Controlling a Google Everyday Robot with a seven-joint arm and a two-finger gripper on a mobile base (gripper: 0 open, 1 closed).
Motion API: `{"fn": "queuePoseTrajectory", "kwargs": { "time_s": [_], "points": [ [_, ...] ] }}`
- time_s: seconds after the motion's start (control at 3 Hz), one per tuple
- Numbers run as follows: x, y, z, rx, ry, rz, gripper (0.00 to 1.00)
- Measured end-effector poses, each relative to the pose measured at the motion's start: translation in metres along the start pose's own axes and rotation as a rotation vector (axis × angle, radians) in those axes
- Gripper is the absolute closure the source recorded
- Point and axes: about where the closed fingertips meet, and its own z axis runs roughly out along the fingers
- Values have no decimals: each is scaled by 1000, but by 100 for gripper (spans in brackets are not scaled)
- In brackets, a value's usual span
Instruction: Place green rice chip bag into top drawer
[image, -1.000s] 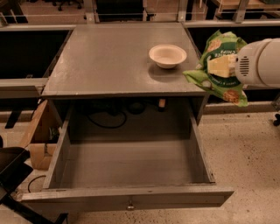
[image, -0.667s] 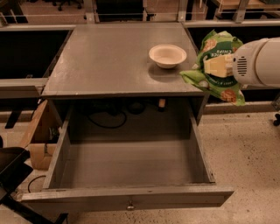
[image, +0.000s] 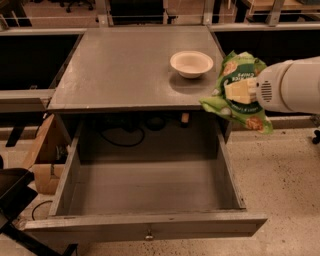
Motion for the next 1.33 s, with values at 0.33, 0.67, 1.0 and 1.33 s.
{"fn": "queuePoseTrajectory", "kwargs": {
  "time_s": [0.33, 0.67, 1.0, 1.33],
  "points": [
    [40, 37, 6, -86, 71, -58, 100],
    [92, 74, 47, -222, 202, -133, 100],
    [123, 93, 88, -314, 294, -153, 100],
    [143, 104, 112, -371, 363, -147, 96]
  ]
}}
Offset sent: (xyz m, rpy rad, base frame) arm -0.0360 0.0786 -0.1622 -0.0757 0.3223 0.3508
